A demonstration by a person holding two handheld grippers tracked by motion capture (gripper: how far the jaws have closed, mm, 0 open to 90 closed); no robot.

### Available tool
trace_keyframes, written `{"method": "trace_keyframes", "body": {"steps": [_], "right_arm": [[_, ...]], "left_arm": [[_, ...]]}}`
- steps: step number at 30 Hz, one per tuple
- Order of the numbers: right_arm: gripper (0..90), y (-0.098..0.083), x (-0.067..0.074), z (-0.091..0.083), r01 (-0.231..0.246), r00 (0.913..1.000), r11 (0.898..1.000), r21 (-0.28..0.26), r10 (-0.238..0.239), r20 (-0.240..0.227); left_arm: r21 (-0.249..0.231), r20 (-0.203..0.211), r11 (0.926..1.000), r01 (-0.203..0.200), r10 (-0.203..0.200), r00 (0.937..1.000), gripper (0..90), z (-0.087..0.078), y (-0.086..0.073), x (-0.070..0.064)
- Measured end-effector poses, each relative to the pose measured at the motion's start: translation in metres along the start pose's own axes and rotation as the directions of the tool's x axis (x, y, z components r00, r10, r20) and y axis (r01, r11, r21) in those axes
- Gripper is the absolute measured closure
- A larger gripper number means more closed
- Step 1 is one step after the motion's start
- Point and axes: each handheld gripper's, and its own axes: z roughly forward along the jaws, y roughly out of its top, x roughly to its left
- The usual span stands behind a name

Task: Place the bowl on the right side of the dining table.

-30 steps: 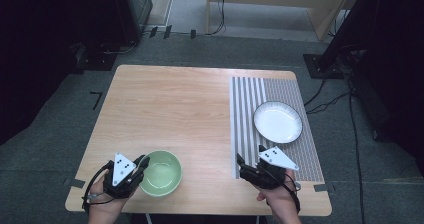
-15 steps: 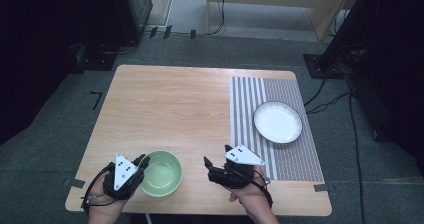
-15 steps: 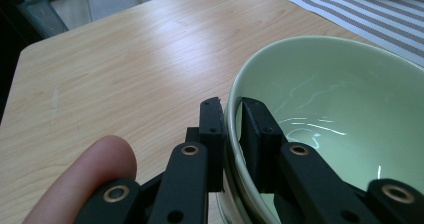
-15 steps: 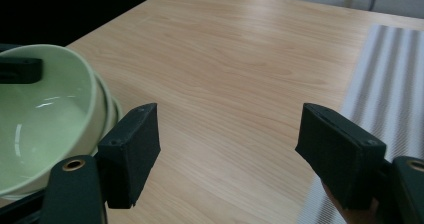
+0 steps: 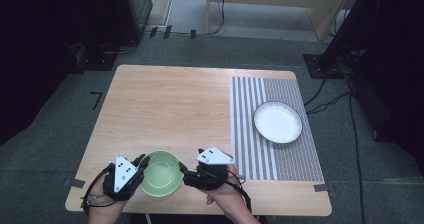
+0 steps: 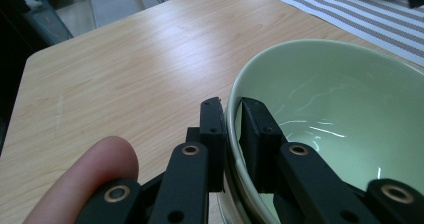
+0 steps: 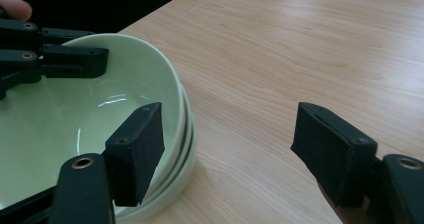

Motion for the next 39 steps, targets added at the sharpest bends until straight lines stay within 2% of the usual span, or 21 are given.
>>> {"method": "trace_keyframes", "body": {"steps": [5,8,13,15,18,20,22,23,24,26,28,30,33,34,35,36,38,39], "right_arm": [[31.3,0.004,0.011,0.017,-0.017,0.9979,0.999,0.04,0.02,-0.061],[36.9,0.006,0.016,0.028,-0.022,0.9961,0.997,0.07,0.028,-0.083],[54.0,0.007,0.024,0.044,-0.016,0.995,0.991,0.13,0.029,-0.096],[61.1,0.007,0.028,0.047,0.005,0.9981,0.991,0.133,0.003,-0.062],[78.8,0.007,0.027,0.049,-0.007,0.9995,0.991,0.13,0.011,-0.029],[80.4,0.006,0.024,0.05,-0.016,0.999,0.991,0.13,0.021,-0.039],[81.5,0.005,0.025,0.05,0.018,0.9994,0.992,0.127,-0.014,-0.03],[82.2,0.005,0.026,0.049,0.024,0.9994,0.992,0.121,-0.021,-0.028],[83.2,0.005,0.026,0.049,0.028,0.9993,0.993,0.115,-0.025,-0.029],[83.4,0.005,0.025,0.047,0.029,0.9989,0.995,0.09,-0.025,-0.04],[83.9,0.005,0.029,0.047,0.067,0.9976,0.994,0.084,-0.065,-0.022],[83.8,0.004,0.031,0.048,0.084,0.9964,0.993,0.078,-0.084,-0.013],[84.2,0.003,0.03,0.047,0.078,0.9969,0.995,0.056,-0.077,-0.017],[85.0,0.003,0.03,0.045,0.072,0.9973,0.997,0.037,-0.071,-0.017],[84.0,0.004,0.029,0.044,0.05,0.9978,0.999,0.019,-0.049,-0.045],[84.3,0.006,0.032,0.042,0.072,0.9968,0.997,0.009,-0.072,-0.036],[84.8,0.006,0.04,0.04,0.159,0.9872,0.987,-0.001,-0.159,0.017],[84.8,0.006,0.041,0.04,0.169,0.9854,0.986,0.003,-0.169,0.021]], "left_arm": [[-0.01,-0.004,0.9999,-0.006,0.006,1.0,80.9,-0.001,0.0,-0.001],[-0.013,-0.002,0.9998,-0.011,0.011,0.9999,81.2,-0.001,0.0,0.0],[-0.027,0.004,0.9996,-0.012,0.012,0.9999,81.9,-0.003,0.001,0.001],[-0.028,0.006,0.9996,-0.01,0.01,0.9999,82.2,-0.004,0.001,0.002],[-0.03,0.014,0.9996,0.002,-0.002,0.9999,82.6,-0.005,0.0,0.005],[-0.023,0.021,0.9996,0.013,-0.013,0.9997,83.2,-0.004,-0.001,0.007],[-0.024,0.028,0.9994,0.023,-0.023,0.9994,84.0,-0.003,-0.002,0.009],[-0.034,0.038,0.9985,0.043,-0.042,0.9984,84.8,-0.004,-0.002,0.011],[-0.044,0.071,0.9956,0.083,-0.08,0.9943,85.4,-0.006,-0.001,0.015],[-0.037,0.089,0.995,0.092,-0.089,0.992,85.5,-0.007,0.001,0.019],[-0.031,0.095,0.9937,0.108,-0.104,0.99,85.2,-0.007,-0.001,0.02],[-0.023,0.127,0.9886,0.149,-0.145,0.9812,83.5,-0.006,-0.003,0.024],[-0.004,0.181,0.9828,0.185,-0.181,0.9668,67.7,-0.005,-0.005,0.026],[0.001,0.187,0.9821,0.188,-0.185,0.9647,63.4,-0.004,-0.005,0.027],[0.009,0.191,0.9809,0.194,-0.192,0.9626,60.7,-0.004,-0.005,0.026],[0.014,0.189,0.98,0.199,-0.198,0.9618,58.3,-0.003,-0.005,0.025],[0.031,0.195,0.98,0.197,-0.199,0.9603,57.1,0.0,-0.005,0.023],[0.049,0.195,0.9794,0.196,-0.202,0.9599,56.3,0.001,-0.005,0.022]]}}
